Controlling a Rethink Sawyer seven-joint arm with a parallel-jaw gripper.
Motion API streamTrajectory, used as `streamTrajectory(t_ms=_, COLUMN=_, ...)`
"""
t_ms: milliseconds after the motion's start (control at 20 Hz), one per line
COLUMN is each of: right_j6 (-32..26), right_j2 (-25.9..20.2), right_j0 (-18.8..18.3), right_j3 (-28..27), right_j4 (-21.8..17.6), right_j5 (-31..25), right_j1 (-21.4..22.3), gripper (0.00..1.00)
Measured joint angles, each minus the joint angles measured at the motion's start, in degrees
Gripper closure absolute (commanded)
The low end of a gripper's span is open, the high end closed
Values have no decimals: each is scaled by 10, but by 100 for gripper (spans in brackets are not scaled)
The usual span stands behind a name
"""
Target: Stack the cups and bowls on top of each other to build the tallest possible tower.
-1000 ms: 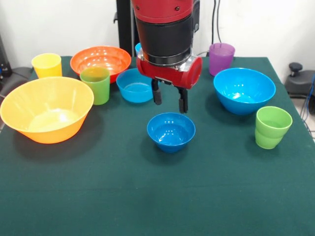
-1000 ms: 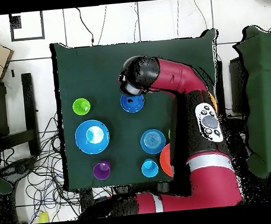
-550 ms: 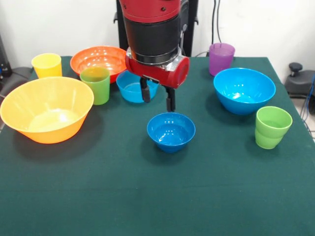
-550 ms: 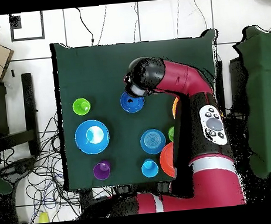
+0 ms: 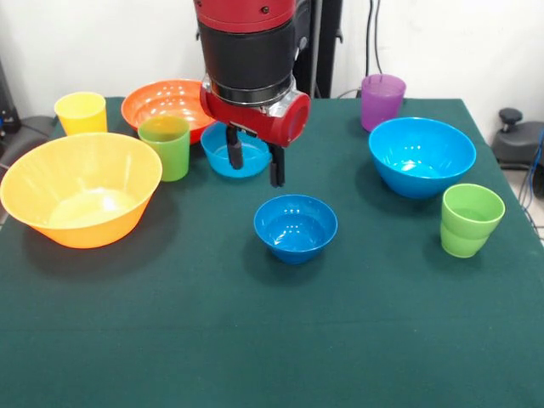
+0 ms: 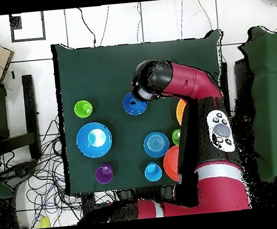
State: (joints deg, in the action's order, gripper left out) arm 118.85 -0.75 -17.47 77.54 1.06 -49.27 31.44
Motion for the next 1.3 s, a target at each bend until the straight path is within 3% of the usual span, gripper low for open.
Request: streamTrajectory(t_ms=1300, right_j6=0, right_j2=42, right_j0=10, right_j3=6, right_j4=5, right_j5=-18, right_j1=-3, gripper=0)
